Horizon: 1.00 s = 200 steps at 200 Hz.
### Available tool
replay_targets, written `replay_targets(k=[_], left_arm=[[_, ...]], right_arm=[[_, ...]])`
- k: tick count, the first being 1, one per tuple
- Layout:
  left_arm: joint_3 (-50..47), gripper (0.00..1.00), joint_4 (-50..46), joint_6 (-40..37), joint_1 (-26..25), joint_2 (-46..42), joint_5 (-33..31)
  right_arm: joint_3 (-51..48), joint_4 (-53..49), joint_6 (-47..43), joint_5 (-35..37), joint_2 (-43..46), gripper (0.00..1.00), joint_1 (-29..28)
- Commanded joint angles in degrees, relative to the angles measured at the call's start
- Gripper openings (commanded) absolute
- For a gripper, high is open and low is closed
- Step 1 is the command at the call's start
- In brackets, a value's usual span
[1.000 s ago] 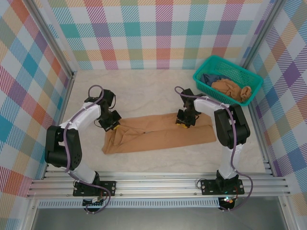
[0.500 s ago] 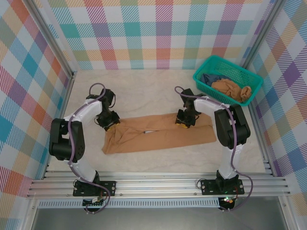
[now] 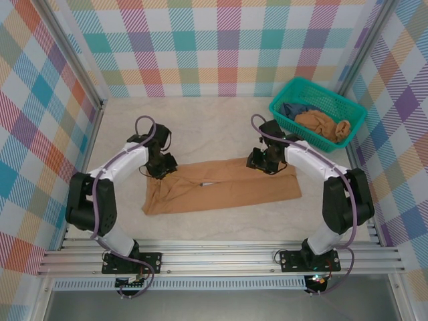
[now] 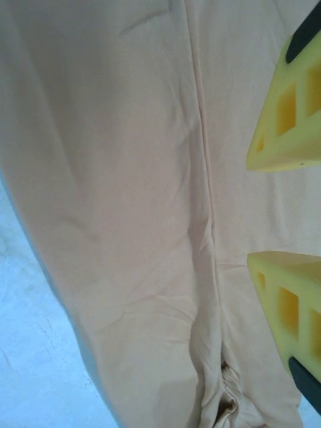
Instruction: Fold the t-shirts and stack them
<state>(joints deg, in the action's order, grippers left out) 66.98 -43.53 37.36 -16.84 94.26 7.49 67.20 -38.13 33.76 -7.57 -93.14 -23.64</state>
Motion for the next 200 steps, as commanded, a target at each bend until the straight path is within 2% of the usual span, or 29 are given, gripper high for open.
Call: replay_targets(k=[1,55,130,183,200], left_arm=[[-0.3,0.29,8.2,-2.0,-1.4,2.7,5.9],[-1.9,0.27,9.7,-7.4,-2.3,6.1,7.2],[-4.3,0.23,8.9,-8.9,-3.7,4.8,7.0],[-5.4,0.00,7.7,-7.8,-4.6,2.4,6.0],[-6.2,0.00,7.2,-7.3,-5.0,0.5,5.7]], right_arm=[[-1.6,0.4,-0.3,-1.6,0.9,0.37,-0.3],[-2.9,1.0,0.7,-3.0,1.8,0.37,-0.3],[-2.7,0.5,0.9,-3.1,2.5,0.37,-0.3],[-2.6,0.6,0.8,-2.9,2.0,0.37,-0.3],[-2.7,0.6,0.9,-2.7,2.2,0.37,-0.3]])
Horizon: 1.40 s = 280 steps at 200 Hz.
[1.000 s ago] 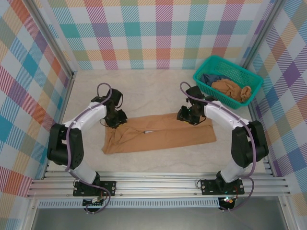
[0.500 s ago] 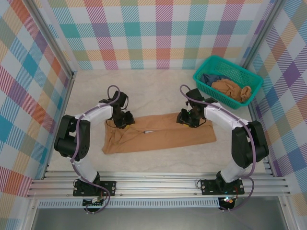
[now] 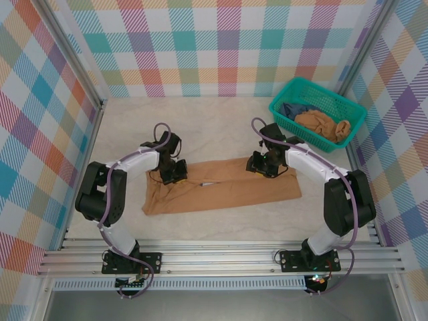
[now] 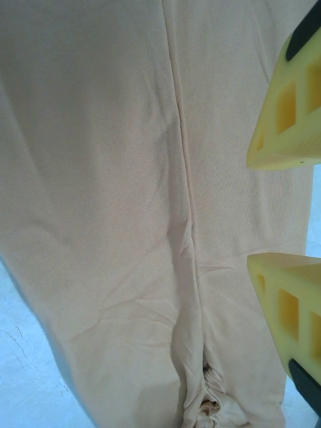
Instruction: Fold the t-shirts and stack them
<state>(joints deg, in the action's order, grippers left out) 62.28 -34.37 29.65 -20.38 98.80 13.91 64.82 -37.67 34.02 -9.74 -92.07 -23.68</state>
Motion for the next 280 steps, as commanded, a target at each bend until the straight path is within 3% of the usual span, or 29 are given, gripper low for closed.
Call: replay_targets(k=[1,60,125,169,191,208,247,280], left_arm=[[-1.5,0.00,-2.0,0.4,-1.5,-4.2,-0.7],[-5.7,0.00,-3.1,7.5,-3.6,-11.8,2.7],[-11.5,0.00,-0.6,14.3,-8.2,-14.5,6.9],[-11.1,0.27,-2.2,12.9,-9.9,-13.6,12.5],[-8.4,0.40,-5.6,10.4,-9.4,-14.8,10.9],[-7.3,0.38,-6.3,11.2,-7.7,-15.2,8.5],[-7.3,0.21,-8.6,19.5,-1.5,-14.2,-1.7],[-3.3,0.15,-10.9,22.3,1.6,-7.6,-6.2]], right_arm=[[-0.4,0.1,0.7,-0.5,1.1,0.37,-0.2],[-1.0,-0.1,0.8,-0.4,0.8,0.37,-0.2],[-0.7,-0.4,0.9,-0.3,-0.8,0.37,-0.2],[-0.1,-0.7,1.0,0.0,-1.4,0.37,-0.1],[0.1,-0.9,0.8,0.4,-1.6,0.37,-0.1],[0.3,-0.8,0.7,0.7,-1.9,0.37,-0.1],[0.8,-1.0,-1.5,1.9,-3.7,0.37,3.5],[3.5,-5.8,-5.3,5.7,-7.8,0.32,7.9]])
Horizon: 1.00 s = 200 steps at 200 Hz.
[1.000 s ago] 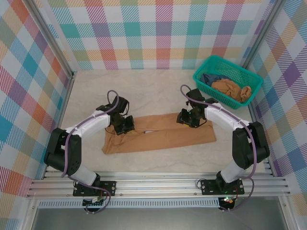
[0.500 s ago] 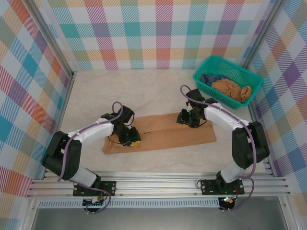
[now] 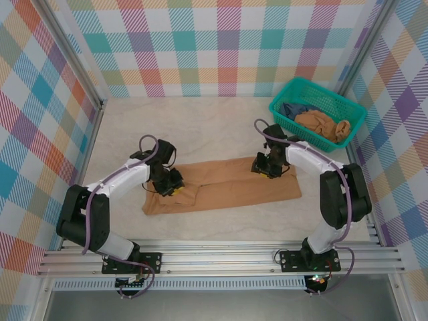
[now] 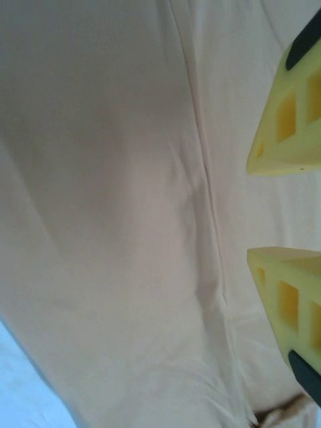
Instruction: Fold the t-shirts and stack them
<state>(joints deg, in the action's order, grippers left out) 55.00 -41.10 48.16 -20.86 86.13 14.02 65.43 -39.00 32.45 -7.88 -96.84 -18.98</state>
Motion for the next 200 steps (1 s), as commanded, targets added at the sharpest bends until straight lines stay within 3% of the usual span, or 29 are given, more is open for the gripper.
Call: replay_targets(k=[1,32,78,101,152,174,200], left_arm=[[4.2,0.15,-4.3,3.9,2.1,5.3,-6.5],[7.8,0.14,-5.6,4.3,5.7,12.4,-8.4],[20.0,0.13,-7.2,0.0,9.4,27.4,-10.2],[32.1,0.14,-7.7,-2.4,10.4,36.1,-10.0],[67.0,0.18,-4.4,-5.2,10.1,54.0,-0.7],[77.3,0.22,-4.1,-4.7,10.1,55.6,1.0],[78.1,0.27,-4.9,-4.8,10.1,51.2,0.9]], right_arm=[[3.0,-4.7,-3.9,4.0,-3.0,0.32,3.4],[4.1,-8.1,-4.9,7.2,-6.3,0.32,6.8],[1.9,-10.3,-1.9,4.7,-10.4,0.29,5.4],[-1.7,-9.6,2.6,2.1,-8.0,0.29,1.9],[-11.1,1.6,22.3,-12.0,-2.0,0.30,-12.5],[-9.0,2.7,26.8,-14.1,0.6,0.34,-14.9],[-3.0,-0.2,24.6,-10.8,4.8,0.41,-14.1]])
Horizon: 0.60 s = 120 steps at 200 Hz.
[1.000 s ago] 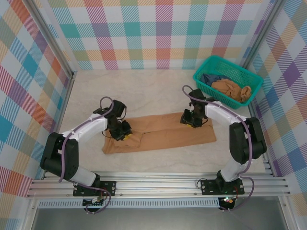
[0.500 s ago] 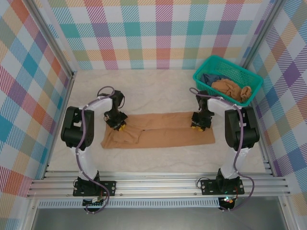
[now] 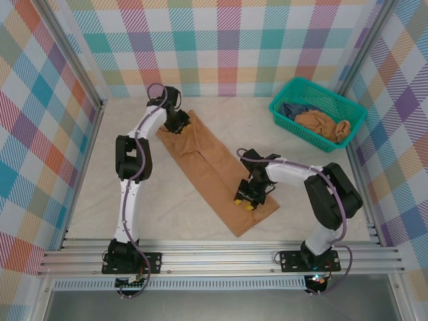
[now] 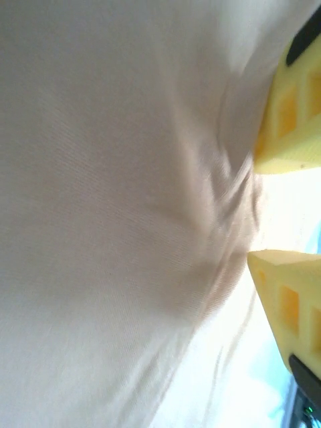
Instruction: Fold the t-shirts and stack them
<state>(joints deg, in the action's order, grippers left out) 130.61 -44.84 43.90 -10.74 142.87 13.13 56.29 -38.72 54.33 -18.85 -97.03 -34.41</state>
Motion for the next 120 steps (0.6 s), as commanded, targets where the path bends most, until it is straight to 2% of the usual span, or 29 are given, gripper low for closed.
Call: replay_targets(k=[1,22,41,63,87,120], left_arm=[[2.3,0.27,-1.3,-0.6,0.0,-6.0,1.7],[-9.0,0.25,-3.6,0.8,-0.2,-15.0,-1.7],[-25.6,0.22,1.1,5.9,-0.3,-23.9,-1.7],[-38.2,0.20,6.1,12.2,-0.6,-27.5,-0.8],[-43.4,0.19,11.3,17.4,-0.7,-26.0,0.9],[-40.5,0.19,12.8,18.5,-0.9,-20.5,0.0]], right_arm=[[6.3,-0.7,2.5,0.4,4.9,0.41,1.5],[12.2,-2.7,-4.7,3.9,2.9,0.41,4.0],[16.5,1.4,-12.4,4.1,-1.7,0.39,5.4],[25.9,2.3,-19.7,2.1,-11.1,0.36,5.4],[34.7,2.3,-22.3,-0.8,-19.7,0.36,5.4],[43.6,0.5,-21.3,-1.9,-29.2,0.36,5.5]])
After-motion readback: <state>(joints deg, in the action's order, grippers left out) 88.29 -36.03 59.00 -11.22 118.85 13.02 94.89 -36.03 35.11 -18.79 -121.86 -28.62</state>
